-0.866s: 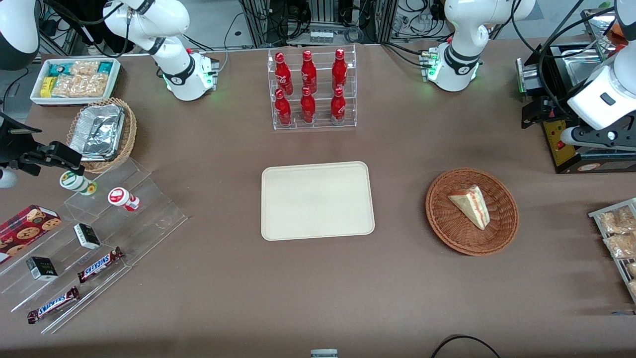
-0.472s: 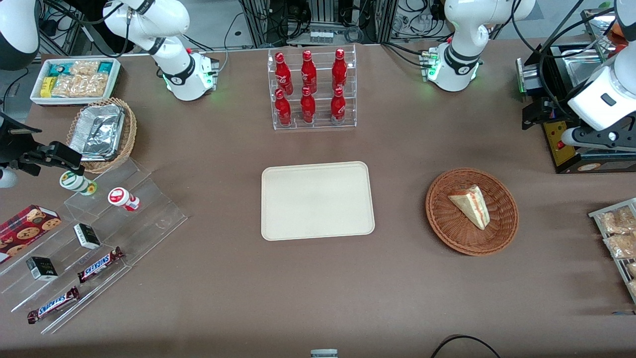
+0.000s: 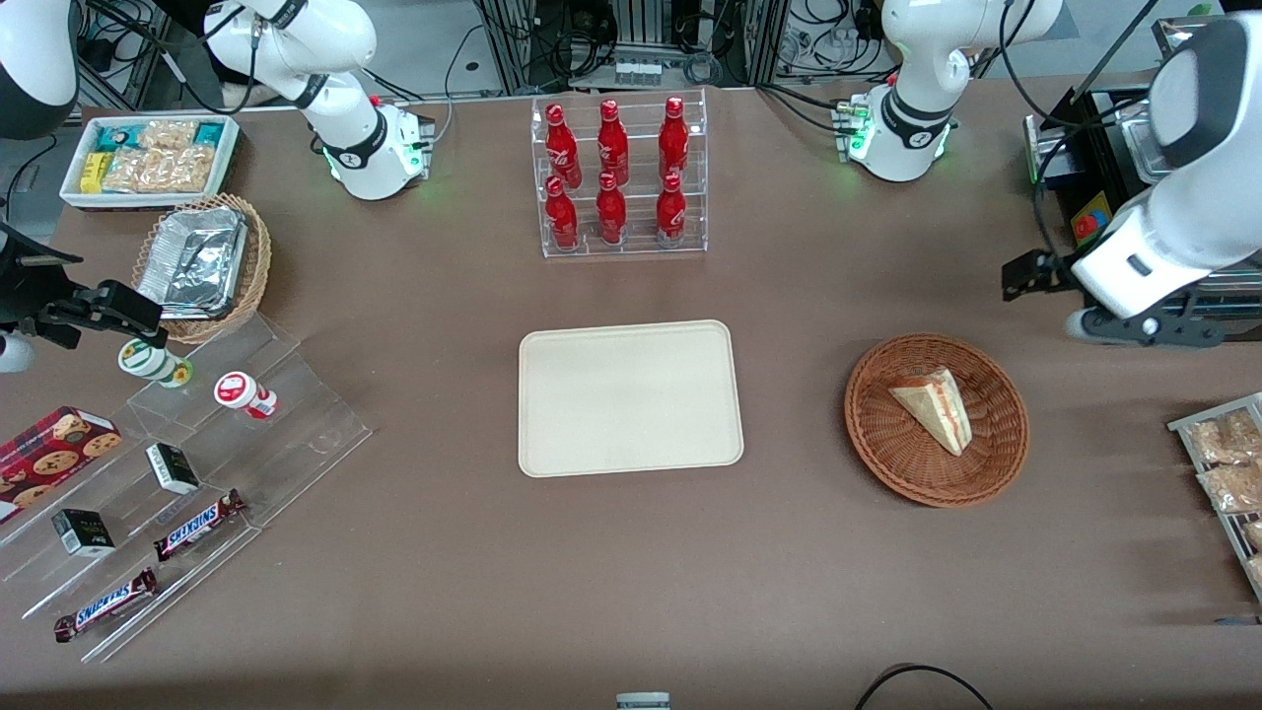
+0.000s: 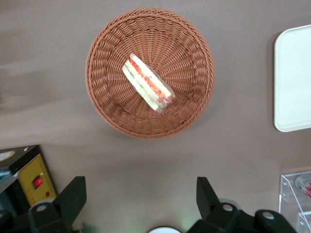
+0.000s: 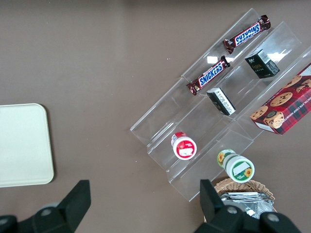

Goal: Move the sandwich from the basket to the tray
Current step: 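Move the left gripper over the wicker basket above the sandwich, then lower the open left gripper down onto the wrapped sandwich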

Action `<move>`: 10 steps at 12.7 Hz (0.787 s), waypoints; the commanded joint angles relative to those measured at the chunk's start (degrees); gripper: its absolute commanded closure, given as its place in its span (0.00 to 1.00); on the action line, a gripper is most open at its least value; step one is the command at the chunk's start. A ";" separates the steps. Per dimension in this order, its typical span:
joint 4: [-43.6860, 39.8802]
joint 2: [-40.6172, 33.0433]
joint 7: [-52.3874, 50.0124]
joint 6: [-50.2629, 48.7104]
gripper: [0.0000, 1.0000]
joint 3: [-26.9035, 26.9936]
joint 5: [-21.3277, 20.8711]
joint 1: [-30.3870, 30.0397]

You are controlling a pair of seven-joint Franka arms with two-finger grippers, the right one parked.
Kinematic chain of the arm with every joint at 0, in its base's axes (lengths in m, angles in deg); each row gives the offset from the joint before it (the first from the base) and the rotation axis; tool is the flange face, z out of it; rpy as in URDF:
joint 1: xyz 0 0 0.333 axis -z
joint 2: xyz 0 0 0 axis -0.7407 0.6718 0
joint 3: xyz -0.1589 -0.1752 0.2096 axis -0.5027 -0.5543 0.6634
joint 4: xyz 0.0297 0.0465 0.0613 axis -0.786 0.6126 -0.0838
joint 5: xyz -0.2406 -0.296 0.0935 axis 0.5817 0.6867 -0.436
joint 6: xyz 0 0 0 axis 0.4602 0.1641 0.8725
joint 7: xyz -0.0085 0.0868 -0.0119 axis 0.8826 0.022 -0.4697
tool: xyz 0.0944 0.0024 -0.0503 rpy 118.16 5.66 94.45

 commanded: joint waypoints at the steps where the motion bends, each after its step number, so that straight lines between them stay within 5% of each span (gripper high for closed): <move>1: 6.63 -0.42 -0.17 7.70 0.00 -0.60 -0.72 -0.42; 10: 19.04 2.48 -8.15 27.41 0.00 -0.60 -0.72 -0.15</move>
